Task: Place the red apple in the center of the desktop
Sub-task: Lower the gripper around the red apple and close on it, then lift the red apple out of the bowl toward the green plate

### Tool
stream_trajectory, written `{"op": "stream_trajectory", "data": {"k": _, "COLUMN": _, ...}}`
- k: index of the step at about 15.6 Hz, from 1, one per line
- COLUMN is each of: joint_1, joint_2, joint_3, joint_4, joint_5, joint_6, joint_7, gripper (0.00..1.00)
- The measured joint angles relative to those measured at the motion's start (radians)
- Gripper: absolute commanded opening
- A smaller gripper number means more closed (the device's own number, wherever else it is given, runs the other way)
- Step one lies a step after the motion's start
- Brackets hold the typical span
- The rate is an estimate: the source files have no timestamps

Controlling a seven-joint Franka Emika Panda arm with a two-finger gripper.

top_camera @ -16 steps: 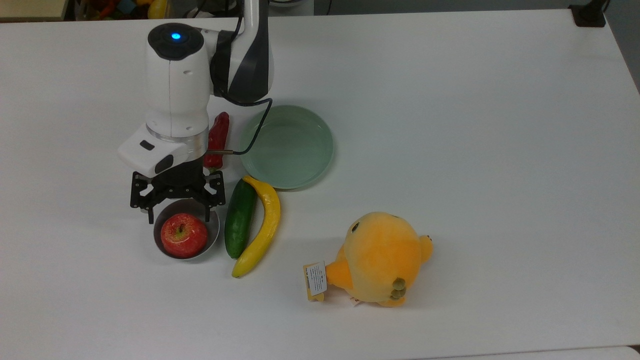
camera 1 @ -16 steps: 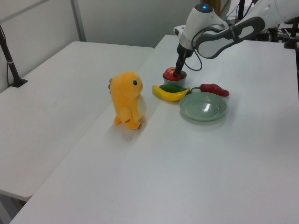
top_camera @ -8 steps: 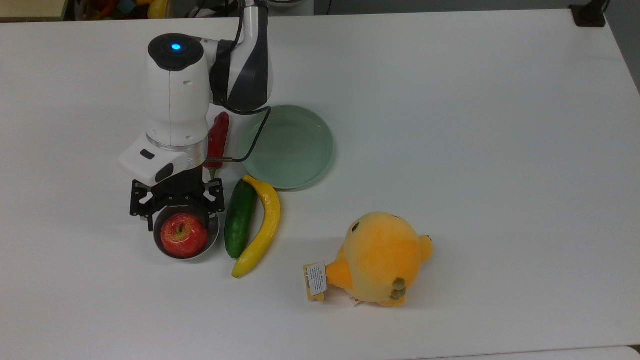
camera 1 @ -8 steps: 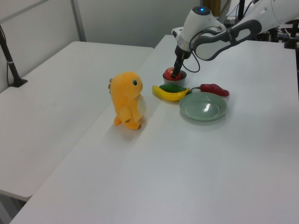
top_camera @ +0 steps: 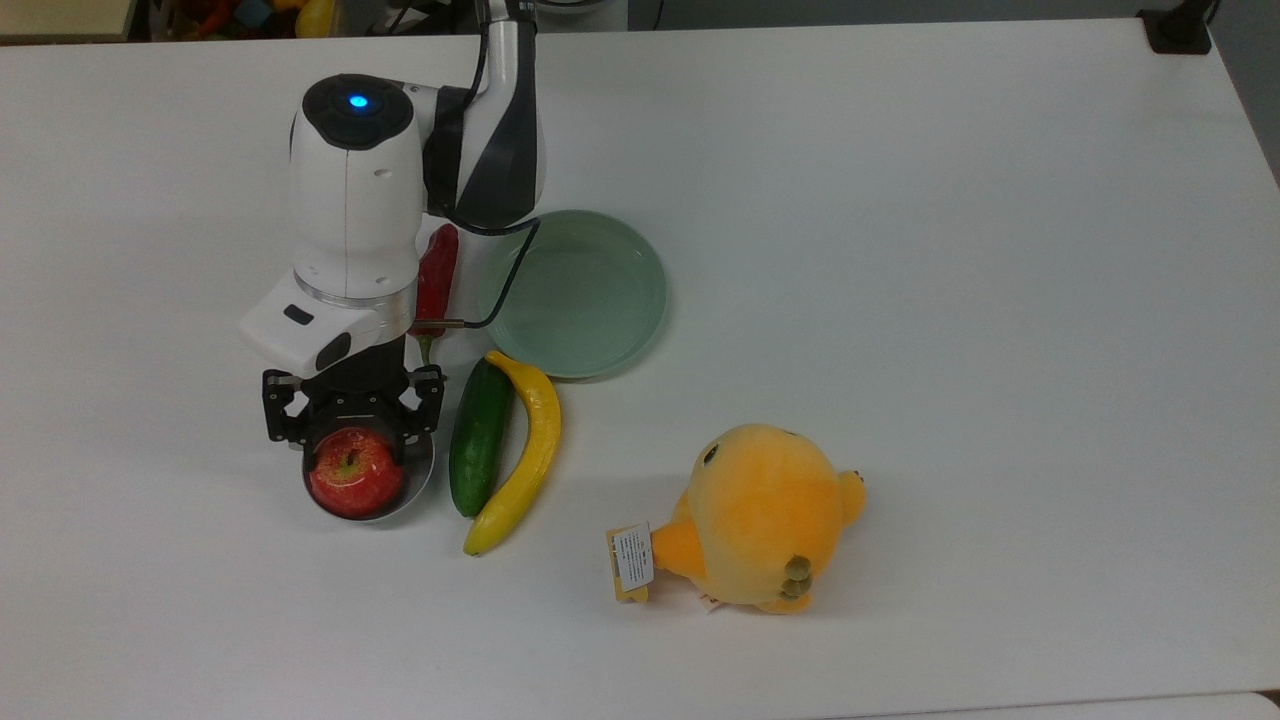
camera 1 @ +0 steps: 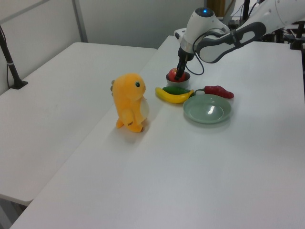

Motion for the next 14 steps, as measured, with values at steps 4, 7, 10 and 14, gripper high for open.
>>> {"op": "stream_trajectory", "data": {"k": 4, "joint_1": 0.0, "joint_2": 0.001, "joint_3": 0.0, "joint_4": 0.004, "joint_5": -0.01, "joint_6": 0.0, "joint_7": -0.013, "gripper": 0.26}}
{"op": "stream_trajectory", "data": {"k": 7, "joint_1": 0.0, "joint_2": 0.001, "joint_3": 0.0, "joint_4": 0.004, "joint_5": -0.012, "joint_6": 0.0, "joint_7": -0.019, "gripper": 0.25}}
{"op": "stream_trajectory", "data": {"k": 10, "joint_1": 0.0, "joint_2": 0.001, "joint_3": 0.0, "joint_4": 0.005, "joint_5": -0.012, "joint_6": 0.0, "joint_7": -0.019, "gripper": 0.25}}
{"op": "stream_trajectory", "data": {"k": 14, "joint_1": -0.001, "joint_2": -0.018, "joint_3": 0.0, "joint_4": 0.011, "joint_5": -0.012, "joint_6": 0.0, "joint_7": -0.019, "gripper": 0.25}}
